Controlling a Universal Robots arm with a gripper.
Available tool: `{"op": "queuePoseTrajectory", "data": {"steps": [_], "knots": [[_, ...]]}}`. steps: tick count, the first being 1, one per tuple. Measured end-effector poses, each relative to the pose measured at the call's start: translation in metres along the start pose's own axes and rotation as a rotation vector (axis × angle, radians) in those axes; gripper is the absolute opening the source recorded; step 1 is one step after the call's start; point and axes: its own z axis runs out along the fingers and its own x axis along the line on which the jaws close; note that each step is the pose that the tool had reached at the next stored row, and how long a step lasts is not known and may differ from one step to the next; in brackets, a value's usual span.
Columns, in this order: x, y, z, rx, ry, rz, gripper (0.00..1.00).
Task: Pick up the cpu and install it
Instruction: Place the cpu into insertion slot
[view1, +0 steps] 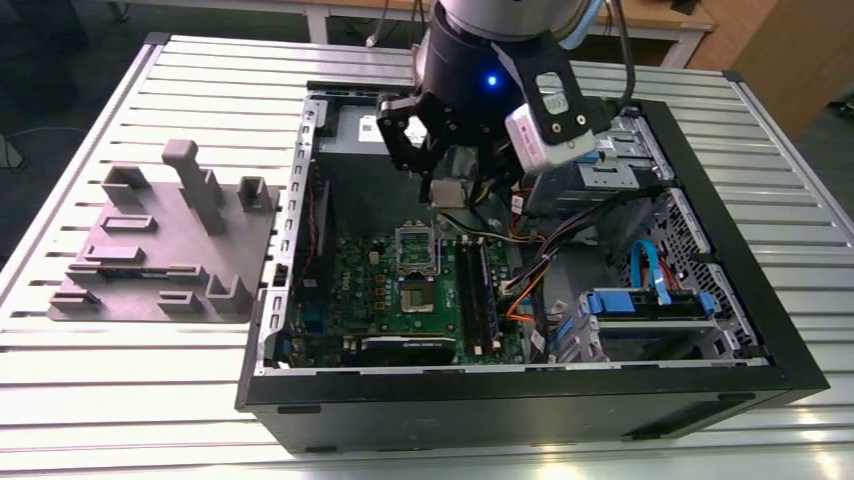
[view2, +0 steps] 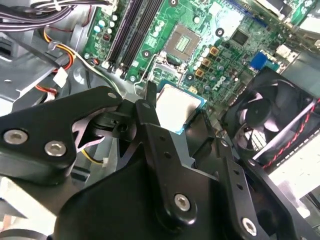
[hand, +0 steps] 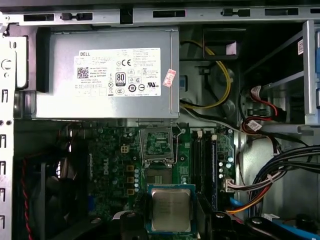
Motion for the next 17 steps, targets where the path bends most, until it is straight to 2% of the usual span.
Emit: {"op": "queuePoseTrajectory", "data": {"steps": [8, 17], "knots": [[0.0006, -0.001, 0.0145, 0.0001, 0.0001, -0.001, 0.47], [0.0037, -0.0023, 0.0311, 0.0018, 0.0018, -0.039, 0.47]]}}
